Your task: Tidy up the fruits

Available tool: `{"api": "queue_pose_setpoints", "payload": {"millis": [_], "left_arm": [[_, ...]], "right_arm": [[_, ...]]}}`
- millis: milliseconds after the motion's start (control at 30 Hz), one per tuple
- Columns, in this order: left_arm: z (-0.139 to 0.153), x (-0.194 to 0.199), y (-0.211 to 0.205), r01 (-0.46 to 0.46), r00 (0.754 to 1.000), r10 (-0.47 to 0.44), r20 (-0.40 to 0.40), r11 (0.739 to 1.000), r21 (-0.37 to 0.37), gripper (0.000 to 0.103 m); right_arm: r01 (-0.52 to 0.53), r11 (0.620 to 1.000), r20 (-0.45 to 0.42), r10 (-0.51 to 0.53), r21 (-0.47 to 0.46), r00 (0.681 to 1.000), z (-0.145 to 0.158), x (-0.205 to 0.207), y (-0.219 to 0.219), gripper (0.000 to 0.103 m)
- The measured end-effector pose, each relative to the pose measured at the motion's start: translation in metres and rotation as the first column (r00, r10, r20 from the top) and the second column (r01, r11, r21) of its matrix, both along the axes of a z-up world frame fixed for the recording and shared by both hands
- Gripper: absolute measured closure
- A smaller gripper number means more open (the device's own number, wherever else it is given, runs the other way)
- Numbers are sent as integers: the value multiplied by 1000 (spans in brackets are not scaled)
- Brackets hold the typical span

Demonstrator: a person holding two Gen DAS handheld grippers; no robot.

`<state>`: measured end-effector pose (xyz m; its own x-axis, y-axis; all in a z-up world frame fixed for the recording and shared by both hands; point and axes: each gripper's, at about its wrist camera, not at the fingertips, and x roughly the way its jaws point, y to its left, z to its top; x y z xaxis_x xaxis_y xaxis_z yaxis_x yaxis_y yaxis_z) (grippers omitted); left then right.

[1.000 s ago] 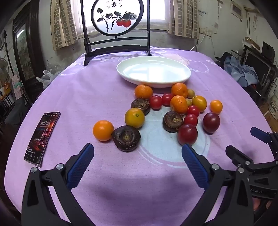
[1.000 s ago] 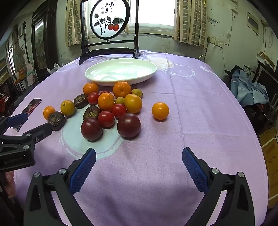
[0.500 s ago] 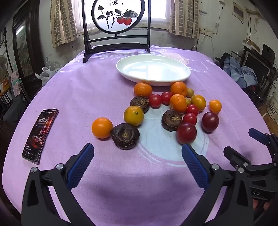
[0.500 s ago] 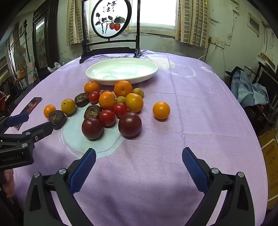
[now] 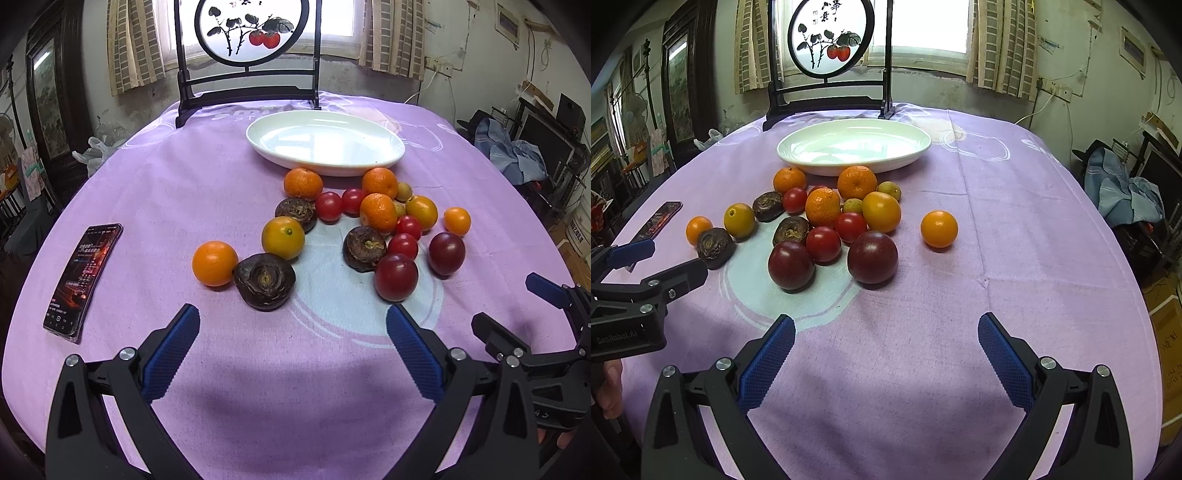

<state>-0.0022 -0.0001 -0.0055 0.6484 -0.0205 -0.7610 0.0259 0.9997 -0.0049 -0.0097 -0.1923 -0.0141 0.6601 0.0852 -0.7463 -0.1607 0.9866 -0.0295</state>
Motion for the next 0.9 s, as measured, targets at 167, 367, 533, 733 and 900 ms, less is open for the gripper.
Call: {"api": "queue_pose_setpoints", "payload": {"millis": [167,367,533,733,900], "left_arm": [[-2,1,3,-12,1000,12,-8,1000,-7,4],[-3,1,4,-18,1000,18,-10,1000,-9,4],[-3,2,4,-17,1000,17,-9,1000,-10,4],[-3,2,4,-18,1000,18,-10,1000,-11,4],[-3,1,4,-18,1000,18,-10,1000,-10,4]], "right_arm": [[0,1000,-5,0,0,1000,-1,0,1,3],[-3,1000,-7,3,1,1000,-3,0,1,3],[-5,1000,-10,5,1,1000,-3,0,1,3],[-7,1000,-13,7,1,1000,-4,-1,1,3],[-12,1000,-14,12,0,1000,-4,-1,2,3]]}}
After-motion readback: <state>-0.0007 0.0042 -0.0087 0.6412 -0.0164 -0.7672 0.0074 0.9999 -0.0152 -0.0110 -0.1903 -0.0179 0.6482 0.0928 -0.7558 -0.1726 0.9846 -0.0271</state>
